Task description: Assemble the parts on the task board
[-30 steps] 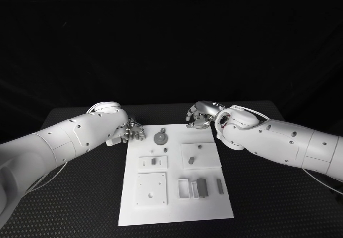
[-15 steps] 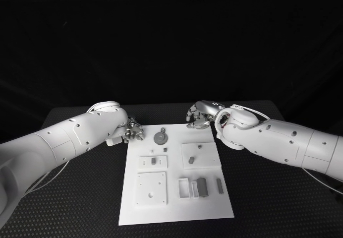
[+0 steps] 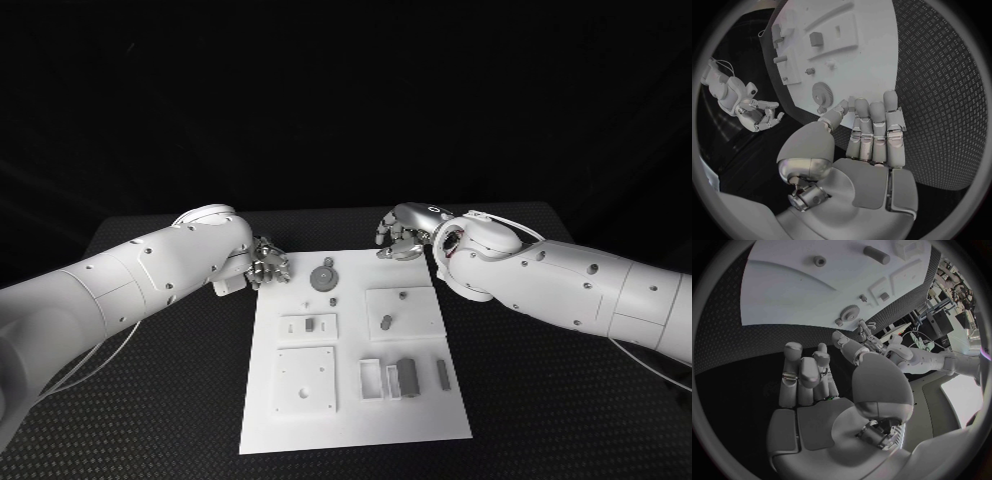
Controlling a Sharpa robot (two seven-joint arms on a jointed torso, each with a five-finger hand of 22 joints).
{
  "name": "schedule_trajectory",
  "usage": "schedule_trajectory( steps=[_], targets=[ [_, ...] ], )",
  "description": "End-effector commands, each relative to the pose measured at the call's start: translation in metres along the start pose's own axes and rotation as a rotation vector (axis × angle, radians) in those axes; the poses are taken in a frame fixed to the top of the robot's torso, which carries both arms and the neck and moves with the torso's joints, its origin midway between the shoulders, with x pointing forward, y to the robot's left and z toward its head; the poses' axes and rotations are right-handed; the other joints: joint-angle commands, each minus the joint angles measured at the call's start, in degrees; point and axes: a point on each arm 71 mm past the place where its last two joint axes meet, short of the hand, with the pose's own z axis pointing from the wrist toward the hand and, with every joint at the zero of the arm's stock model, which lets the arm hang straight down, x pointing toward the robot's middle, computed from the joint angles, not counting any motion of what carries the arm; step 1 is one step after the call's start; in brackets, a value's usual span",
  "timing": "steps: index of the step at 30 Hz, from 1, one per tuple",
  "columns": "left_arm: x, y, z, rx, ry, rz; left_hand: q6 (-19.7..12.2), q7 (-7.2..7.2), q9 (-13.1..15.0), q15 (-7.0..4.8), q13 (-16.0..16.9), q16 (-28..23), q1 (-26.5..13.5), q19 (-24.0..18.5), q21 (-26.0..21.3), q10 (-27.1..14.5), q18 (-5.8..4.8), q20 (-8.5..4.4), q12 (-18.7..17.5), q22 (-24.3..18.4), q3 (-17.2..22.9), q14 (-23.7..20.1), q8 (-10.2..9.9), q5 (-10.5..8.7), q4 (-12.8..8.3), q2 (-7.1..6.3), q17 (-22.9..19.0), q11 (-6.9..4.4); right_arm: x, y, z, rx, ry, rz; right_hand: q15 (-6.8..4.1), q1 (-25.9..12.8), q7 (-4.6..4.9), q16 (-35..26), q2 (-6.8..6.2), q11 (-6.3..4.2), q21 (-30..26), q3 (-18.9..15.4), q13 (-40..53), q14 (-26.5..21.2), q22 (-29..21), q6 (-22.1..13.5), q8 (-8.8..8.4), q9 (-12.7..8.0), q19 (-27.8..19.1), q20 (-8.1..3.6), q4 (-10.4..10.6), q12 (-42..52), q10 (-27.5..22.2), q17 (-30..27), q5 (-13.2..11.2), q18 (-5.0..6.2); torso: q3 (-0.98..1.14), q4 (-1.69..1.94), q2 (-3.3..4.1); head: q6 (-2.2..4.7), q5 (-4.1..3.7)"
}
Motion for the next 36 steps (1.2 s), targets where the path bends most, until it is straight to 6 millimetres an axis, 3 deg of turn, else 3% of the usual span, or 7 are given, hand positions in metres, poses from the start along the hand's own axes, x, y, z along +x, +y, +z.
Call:
schedule_trajectory(
  steps=[1, 9, 19, 28, 36],
  targets=[
    [0.001, -0.001, -0.002, 0.023, 0.008, -0.053, 0.55, -0.07, 0.52, 0.13, -0.05, 0.38, 0.63, 0.16, 0.29, 0.02, -0.09, 0.37, 0.27, 1.39, 0.15, -0.09, 0.37, 0.19, -0.32, 0.6, -0.08, -0.41, 0.001, 0.0, 0.0, 0.0, 0.011, -0.009, 0.09, 0.12, 0.64, -0.32, -0.51, 0.17, -0.26, 0.04, -0.07, -0.39, 0.89, 0.19, -0.31, 0.06, 0.01, -0.5, 0.33, -0.22, -0.24, -0.05, 0.12, 0.88, 0.01, 0.08, -0.03, -0.1, 0.02],
    [0.009, 0.008, -0.017, 0.049, 0.02, -0.124, 0.87, -0.29, 0.68, 0.03, 0.02, 0.69, 1.01, 0.44, 0.62, 0.42, -0.02, 0.28, 0.52, 1.42, 0.1, 0.23, 0.85, 0.19, -0.56, 1.07, -0.07, -0.62, 0.0, -0.005, -0.002, 0.009, 0.01, -0.011, 0.09, 0.14, 0.64, -0.32, -0.53, 0.17, -0.26, 0.04, -0.07, -0.39, 0.89, 0.19, -0.31, 0.07, 0.0, -0.51, 0.33, -0.21, -0.24, -0.05, 0.12, 0.88, 0.04, 0.14, -0.06, -0.06, 0.2],
    [0.024, 0.018, -0.041, 0.046, 0.007, -0.172, 1.32, -0.55, 0.77, -0.12, 0.1, 0.98, 1.28, 0.75, 0.99, 0.87, 0.04, 0.16, 0.78, 1.43, -0.01, 0.63, 1.34, 0.22, -0.62, 1.14, -0.1, -0.88, -0.001, -0.009, -0.003, 0.019, 0.009, -0.013, 0.1, 0.17, 0.64, -0.32, -0.55, 0.17, -0.26, 0.04, -0.07, -0.39, 0.9, 0.21, -0.32, 0.09, 0.0, -0.51, 0.35, -0.21, -0.24, -0.05, 0.12, 0.88, 0.08, 0.63, -0.47, -0.26, 0.26],
    [0.051, 0.015, -0.055, 0.069, 0.06, -0.13, 1.72, -0.76, 0.74, -0.24, 0.17, 1.18, 1.31, 0.95, 1.25, 1.2, 0.08, 0.04, 0.99, 1.43, -0.09, 0.93, 1.67, 0.27, -0.64, 1.17, -0.13, -1.08, -0.001, -0.01, -0.003, 0.022, 0.008, -0.014, 0.1, 0.19, 0.63, -0.32, -0.54, 0.17, -0.27, 0.04, -0.07, -0.39, 0.9, 0.23, -0.31, 0.11, -0.01, -0.51, 0.37, -0.21, -0.24, -0.05, 0.12, 0.88, -0.03, 0.7, -0.42, -0.38, 0.37],
    [0.077, 0.024, -0.057, 0.05, 0.1, -0.092, 2.25, -1.01, 0.57, -0.38, 0.28, 1.51, 1.26, 1.3, 1.64, 1.74, 0.13, -0.11, 1.3, 1.43, -0.18, 1.39, 2.01, 0.27, -0.62, 1.08, -0.12, -1.32, -0.001, -0.011, -0.004, 0.024, 0.009, -0.015, 0.1, 0.19, 0.64, -0.32, -0.55, 0.17, -0.27, 0.03, -0.07, -0.39, 0.9, 0.24, -0.32, 0.13, -0.01, -0.5, 0.4, -0.2, -0.25, -0.05, 0.12, 0.88, 0.02, 0.79, -0.48, -0.61, 0.73]
  ],
)
